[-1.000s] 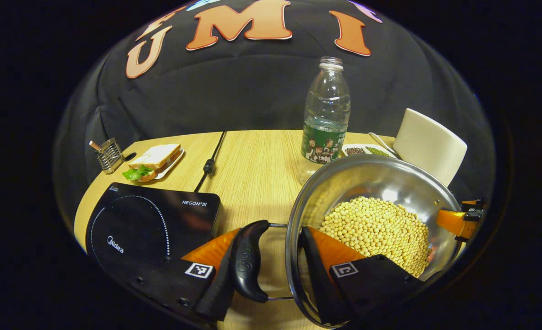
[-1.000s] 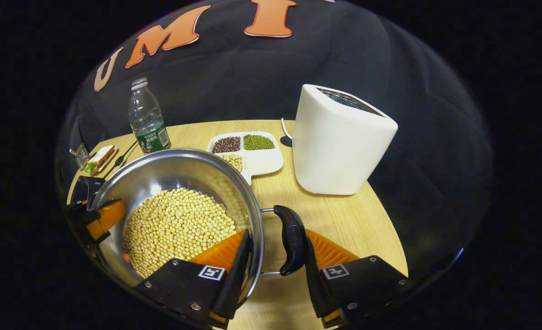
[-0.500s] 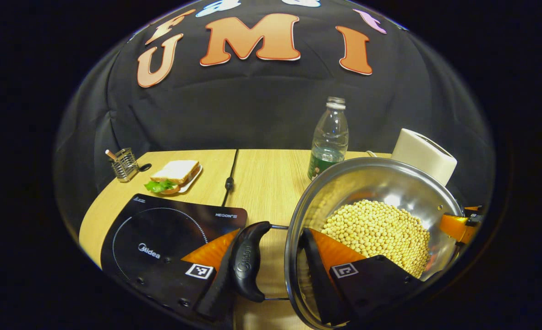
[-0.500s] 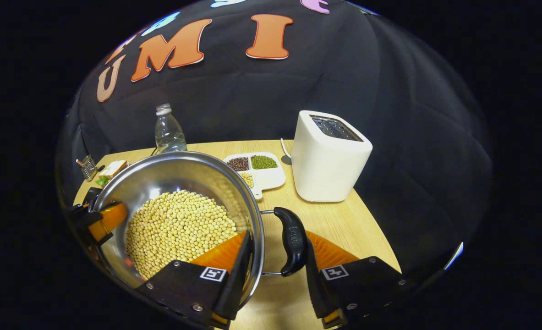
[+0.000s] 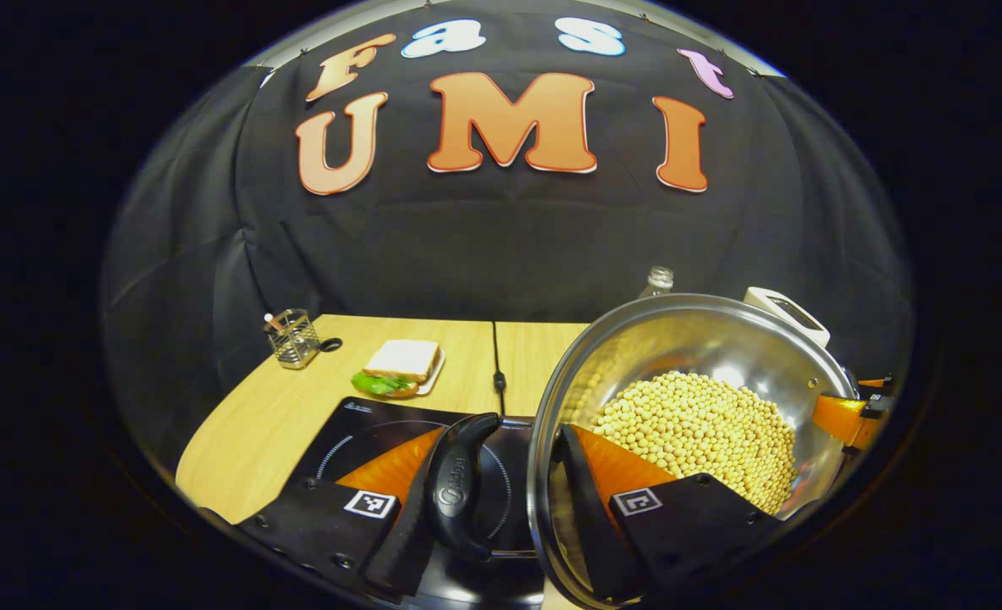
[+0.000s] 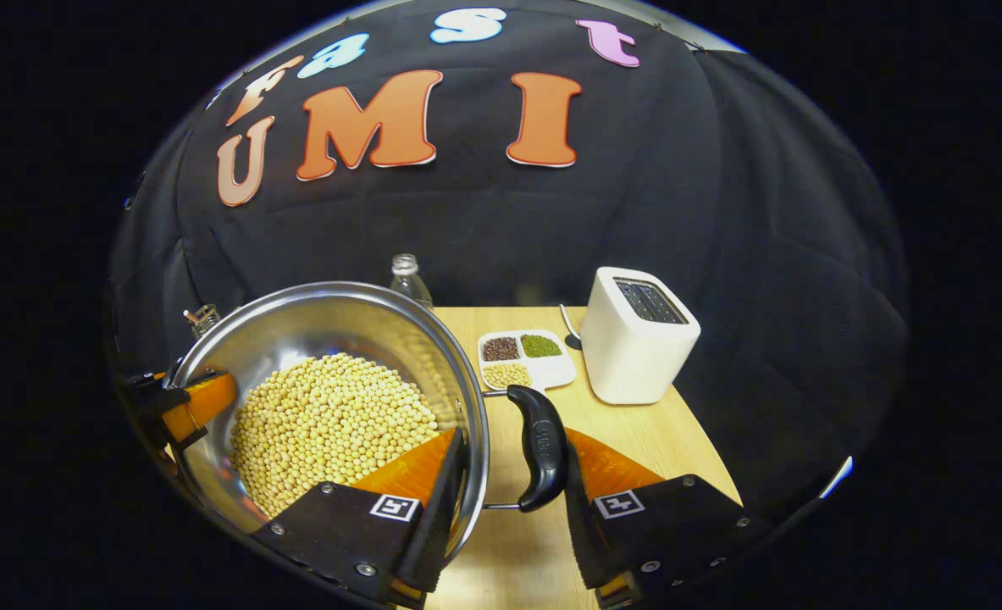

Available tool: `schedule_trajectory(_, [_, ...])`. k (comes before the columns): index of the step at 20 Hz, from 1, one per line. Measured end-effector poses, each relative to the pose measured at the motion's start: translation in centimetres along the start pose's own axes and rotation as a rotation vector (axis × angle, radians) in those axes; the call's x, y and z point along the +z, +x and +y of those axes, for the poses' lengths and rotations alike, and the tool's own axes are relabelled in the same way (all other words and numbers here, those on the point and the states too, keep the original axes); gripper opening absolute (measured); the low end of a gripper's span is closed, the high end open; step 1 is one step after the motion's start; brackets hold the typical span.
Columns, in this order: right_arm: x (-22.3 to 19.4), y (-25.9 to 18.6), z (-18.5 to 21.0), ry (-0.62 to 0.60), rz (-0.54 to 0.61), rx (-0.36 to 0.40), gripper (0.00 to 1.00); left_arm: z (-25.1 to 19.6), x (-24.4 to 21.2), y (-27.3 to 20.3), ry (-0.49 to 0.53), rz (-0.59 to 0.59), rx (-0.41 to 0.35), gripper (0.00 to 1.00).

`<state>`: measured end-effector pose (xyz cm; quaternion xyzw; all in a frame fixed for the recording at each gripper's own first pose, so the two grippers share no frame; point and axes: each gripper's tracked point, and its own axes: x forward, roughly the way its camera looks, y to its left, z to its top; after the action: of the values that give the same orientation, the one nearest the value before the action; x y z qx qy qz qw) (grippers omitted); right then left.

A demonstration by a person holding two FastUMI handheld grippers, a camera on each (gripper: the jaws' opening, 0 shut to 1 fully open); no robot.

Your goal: First push the handle of the pot to place it horizontally, then grasp the pot with both hands and set it on the induction cooktop.

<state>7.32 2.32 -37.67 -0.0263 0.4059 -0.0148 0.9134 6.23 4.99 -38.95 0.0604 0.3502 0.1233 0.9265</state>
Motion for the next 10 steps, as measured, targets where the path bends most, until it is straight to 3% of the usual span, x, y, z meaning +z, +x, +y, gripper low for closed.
schedule_trajectory(10, [4.6, -3.0, 10.6, -0.072, -0.08, 0.081, 0.6, 11.7, 2.9, -3.2, -0.061, -0.034, 0.085, 0.78])
